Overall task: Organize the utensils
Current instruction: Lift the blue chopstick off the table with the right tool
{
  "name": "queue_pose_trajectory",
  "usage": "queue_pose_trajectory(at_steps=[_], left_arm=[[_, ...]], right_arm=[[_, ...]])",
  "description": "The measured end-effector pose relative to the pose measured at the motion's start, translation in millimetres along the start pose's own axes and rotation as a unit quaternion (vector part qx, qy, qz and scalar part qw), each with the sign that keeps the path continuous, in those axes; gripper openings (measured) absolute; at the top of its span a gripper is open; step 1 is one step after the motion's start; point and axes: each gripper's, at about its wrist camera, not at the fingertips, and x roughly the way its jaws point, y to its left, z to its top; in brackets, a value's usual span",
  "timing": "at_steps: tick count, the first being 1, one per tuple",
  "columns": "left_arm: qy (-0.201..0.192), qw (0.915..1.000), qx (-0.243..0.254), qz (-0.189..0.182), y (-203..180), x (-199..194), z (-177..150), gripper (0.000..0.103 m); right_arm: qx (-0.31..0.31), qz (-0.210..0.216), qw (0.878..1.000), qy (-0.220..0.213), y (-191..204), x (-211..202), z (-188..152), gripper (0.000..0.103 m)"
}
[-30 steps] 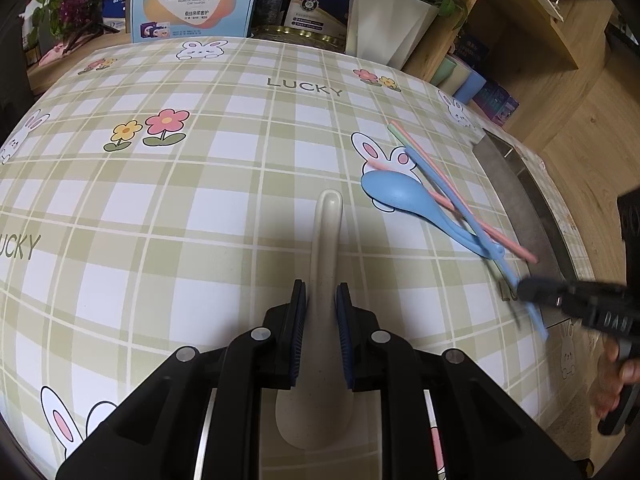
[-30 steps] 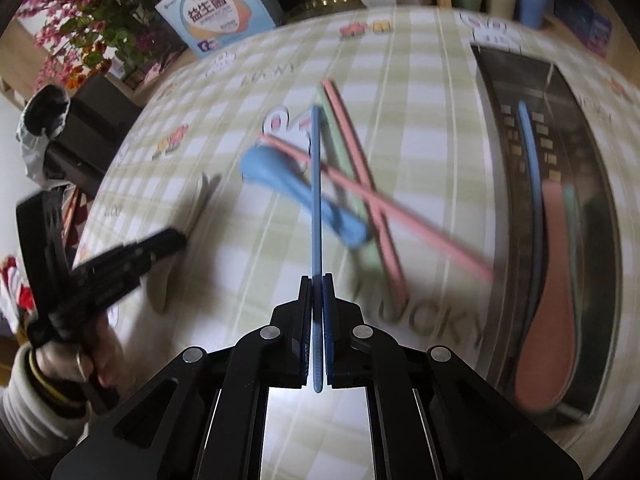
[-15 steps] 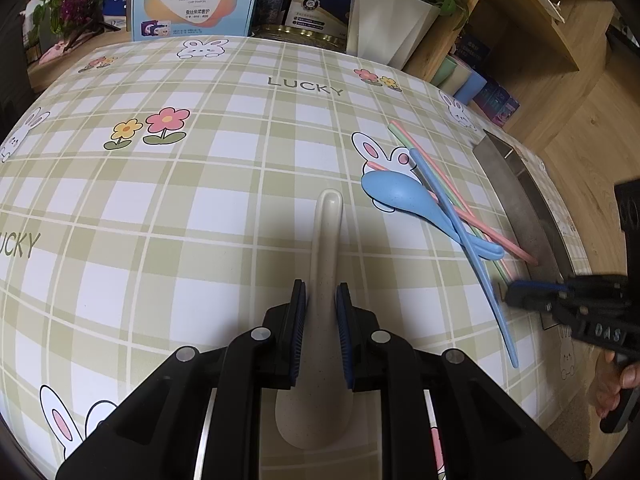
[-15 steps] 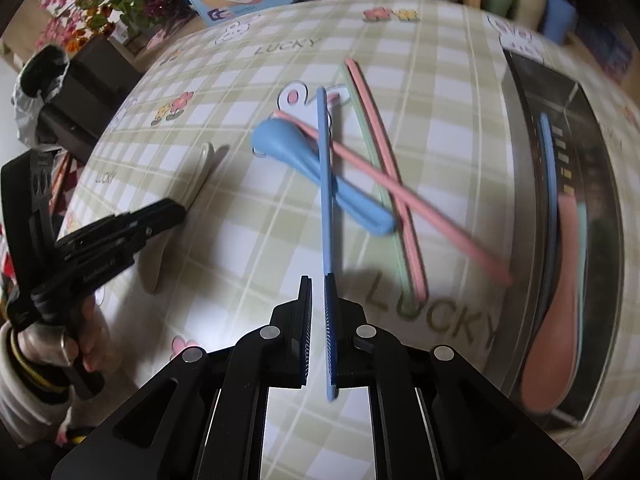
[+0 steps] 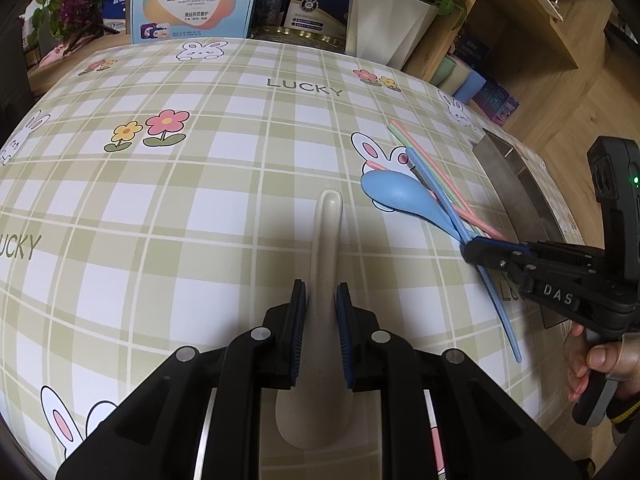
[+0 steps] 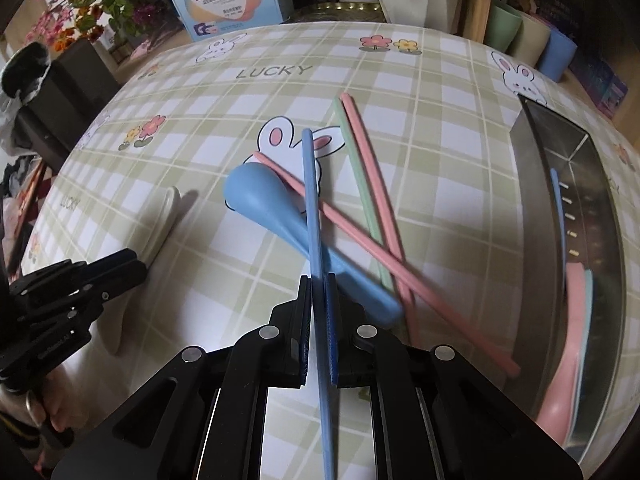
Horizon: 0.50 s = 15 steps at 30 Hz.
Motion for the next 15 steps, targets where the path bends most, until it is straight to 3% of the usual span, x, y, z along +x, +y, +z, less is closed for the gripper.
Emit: queue_pose_trajectory(at_steps=[8, 15], left_arm=[[-0.001, 1.0000, 0.001, 0.004, -3, 0, 0, 0.016], [0.005, 0.9998, 0.014, 0.015, -7, 1, 1, 0.017]], right_arm=[[0.000, -0.011, 1.000, -0.015, 3, 1, -3, 0.007], [0.034, 0.022, 0.998, -0.037, -4, -9, -15, 0.006]])
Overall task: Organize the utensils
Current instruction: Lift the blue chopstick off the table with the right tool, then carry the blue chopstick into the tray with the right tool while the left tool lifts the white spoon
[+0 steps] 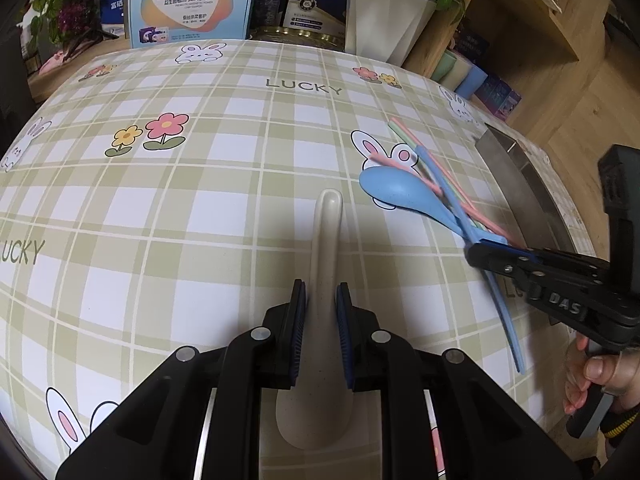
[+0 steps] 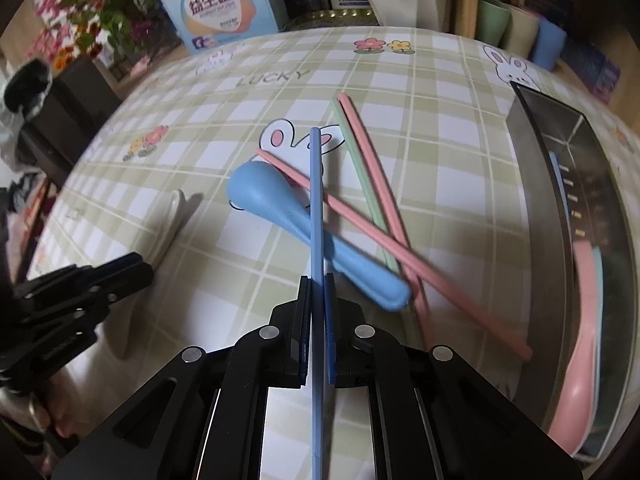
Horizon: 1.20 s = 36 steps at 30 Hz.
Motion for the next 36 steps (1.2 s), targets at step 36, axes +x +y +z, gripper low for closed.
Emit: queue_pose_trajectory(at_steps=[36], left_arm=[[-0.005, 0.9996, -0.028, -0.006, -56, -29, 27, 0.015]], right_arm=[[0.134, 0.058, 0.980, -0.132, -112, -92, -27, 0.006]])
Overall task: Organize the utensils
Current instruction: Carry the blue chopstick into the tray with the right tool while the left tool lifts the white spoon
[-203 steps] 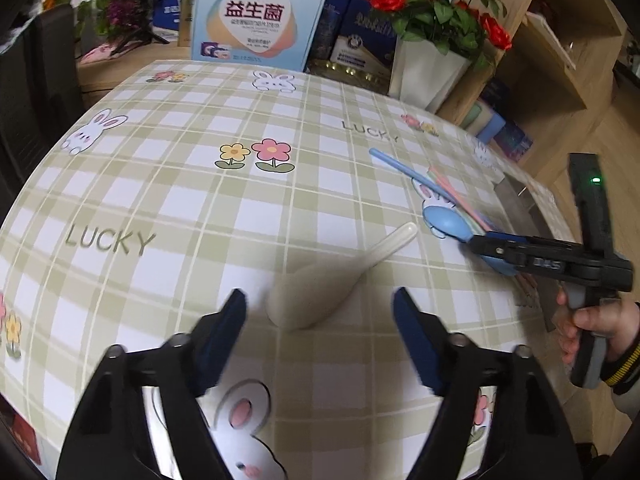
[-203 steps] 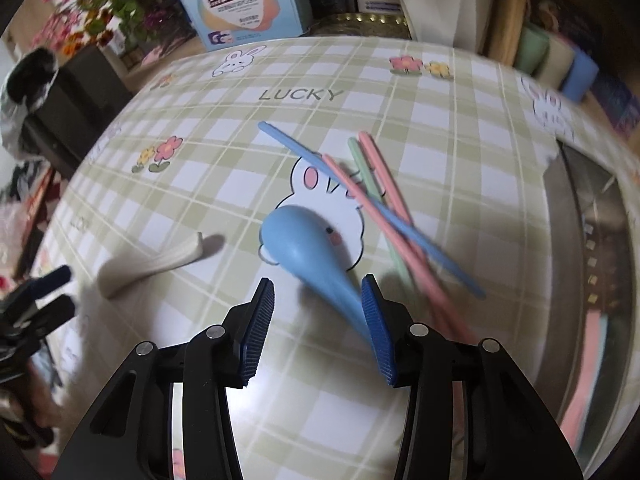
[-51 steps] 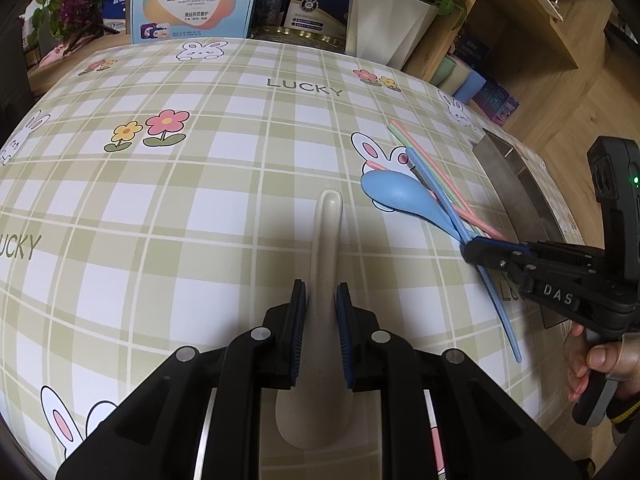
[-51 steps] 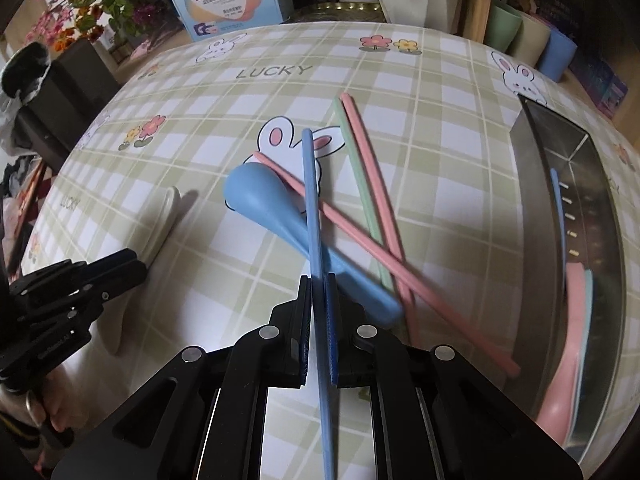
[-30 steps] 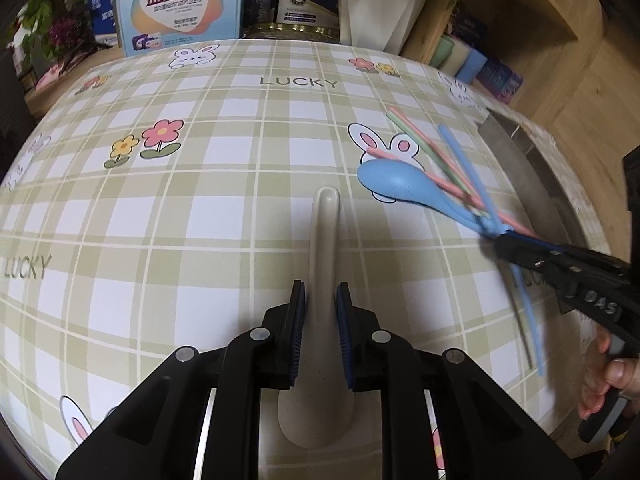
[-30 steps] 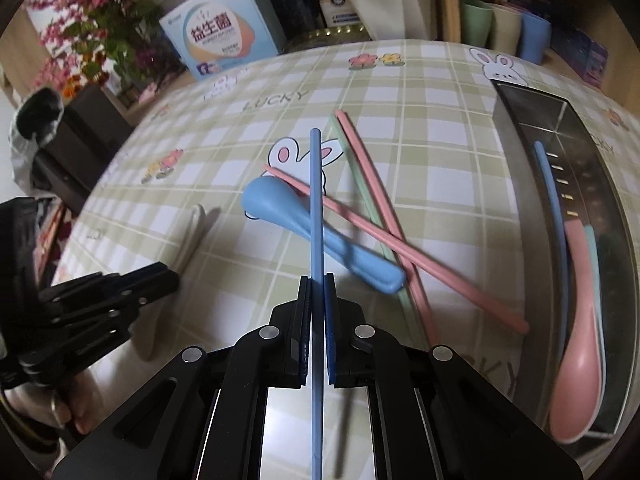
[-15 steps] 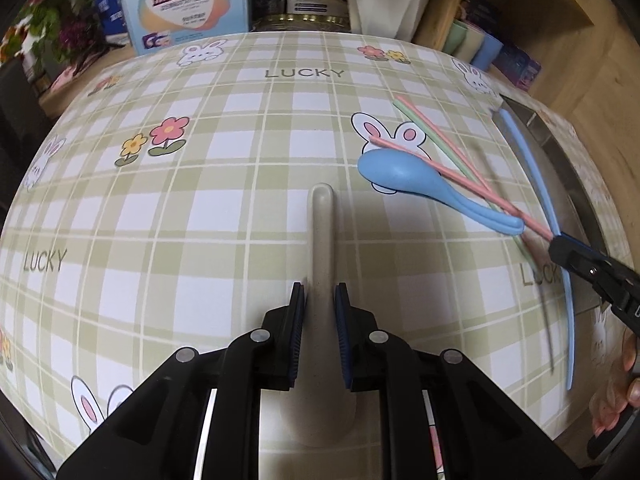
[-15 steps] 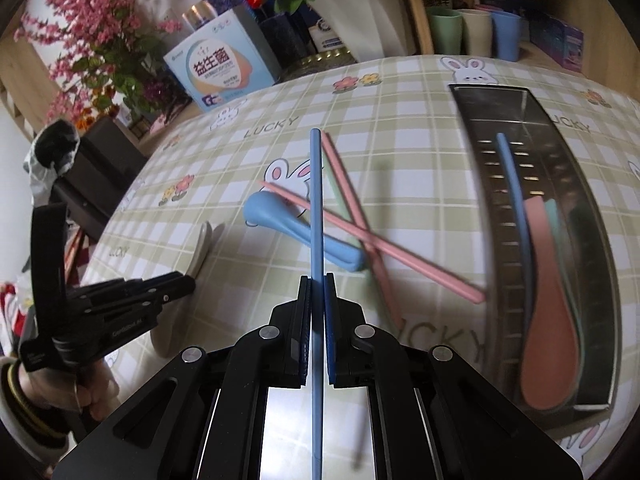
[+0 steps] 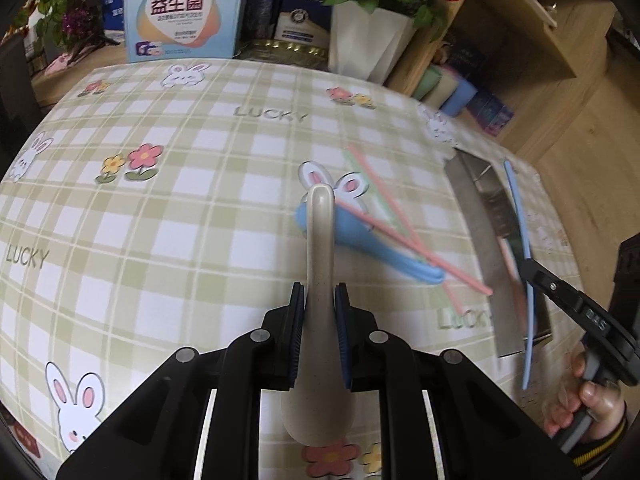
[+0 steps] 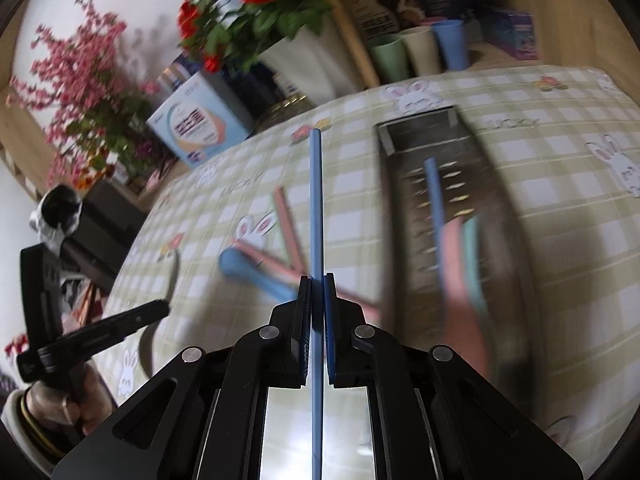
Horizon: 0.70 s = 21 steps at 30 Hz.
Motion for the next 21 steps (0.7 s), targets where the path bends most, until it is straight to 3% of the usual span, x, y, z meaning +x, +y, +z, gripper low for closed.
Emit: queue_pose_trajectory(at_steps=[5, 9, 21], left_arm=[[0.003, 0.9995, -0.003, -0.030, -19, 4, 7, 0.015], [0.006, 0.9990, 0.000, -0.045, -34, 10, 12, 0.015], [0.015, 0.9975, 0.001, -0.069, -58, 25, 26, 0.015]], right_arm=[[0.023, -0.029, 0.999, -0.010, -32, -4, 19, 0.006], [0.031, -0.048, 0.998, 0.006, -47, 9, 27, 0.006], [0.053, -0.043, 0.997, 0.038, -51, 42, 27, 0.006]])
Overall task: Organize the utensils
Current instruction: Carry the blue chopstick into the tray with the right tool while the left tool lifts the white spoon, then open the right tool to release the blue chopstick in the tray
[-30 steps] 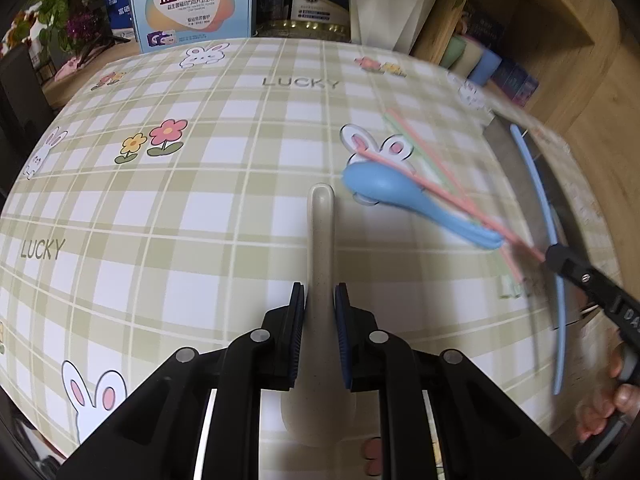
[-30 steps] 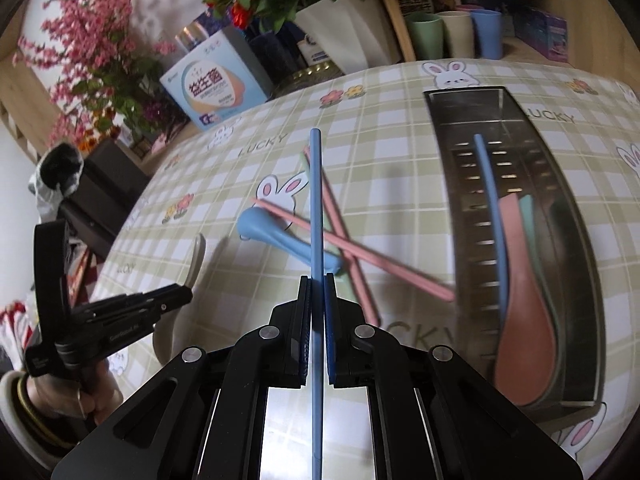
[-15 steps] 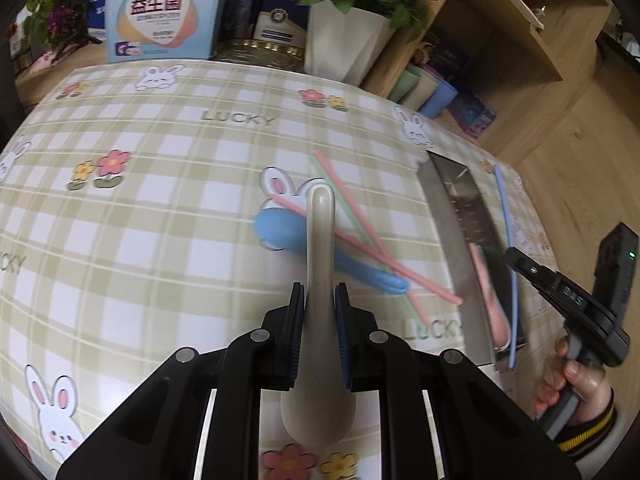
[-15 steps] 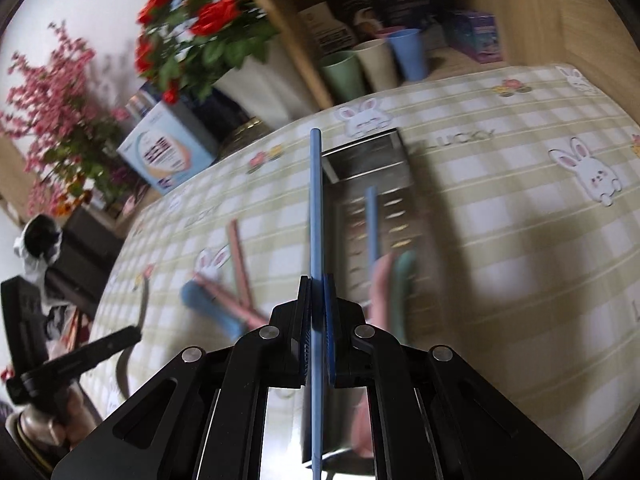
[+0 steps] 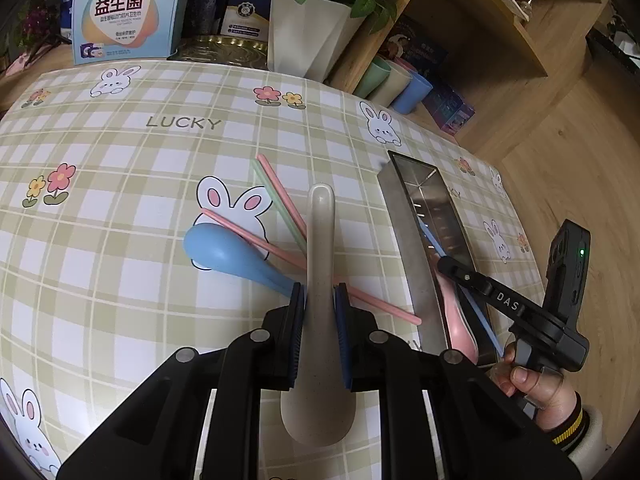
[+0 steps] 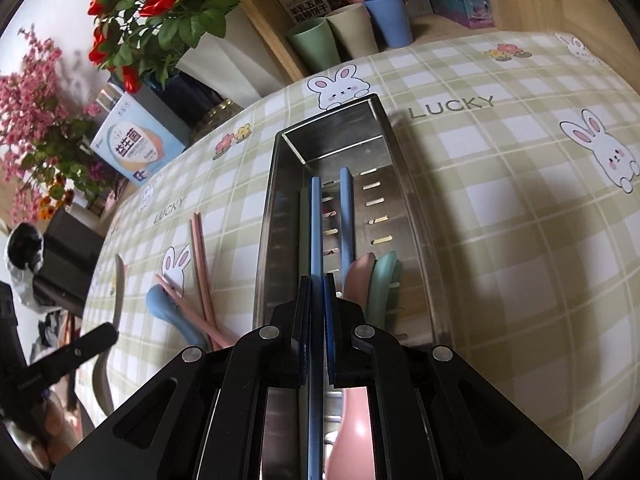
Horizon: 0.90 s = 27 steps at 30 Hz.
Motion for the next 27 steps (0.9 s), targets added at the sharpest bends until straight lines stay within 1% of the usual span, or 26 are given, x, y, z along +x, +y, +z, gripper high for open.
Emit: queue_pose_trajectory(at_steps=[5, 10, 14, 17, 21, 23, 27], left_arm=[[0.002, 1.0000, -0.001, -0.005, -1, 3, 0, 0.015], [0.002, 1.0000, -0.002, -0.007, 0, 1, -2, 0.015], [-0.001, 0.9999, -0.006, -0.011, 2, -3, -2, 0.015], [-0.005, 0.9999, -0.008, -0.014, 2, -6, -1, 0.015], [-0.008, 0.9998, -0.008, -0.018, 2, -9, -2, 0.015], [-0.008, 0.9998, -0.008, -0.019, 1, -10, -1, 0.015], [-0.007, 0.9996, -0.011, -0.024, 0, -12, -1, 0.015]], right_arm=[[0.019, -0.001, 1.000, 0.011, 2, 5, 2, 0.006], [0.043, 0.002, 0.999, 0.014, 2, 10, 9, 0.006], [0.045, -0.003, 0.999, 0.021, 6, 15, 18, 0.006], [0.057, 0.005, 0.998, 0.034, 4, 20, 21, 0.006], [0.060, -0.004, 0.997, 0.044, 4, 23, 21, 0.007], [0.060, -0.001, 0.997, 0.050, 3, 24, 20, 0.007], [0.058, -0.005, 0.997, 0.052, 3, 20, 17, 0.007]])
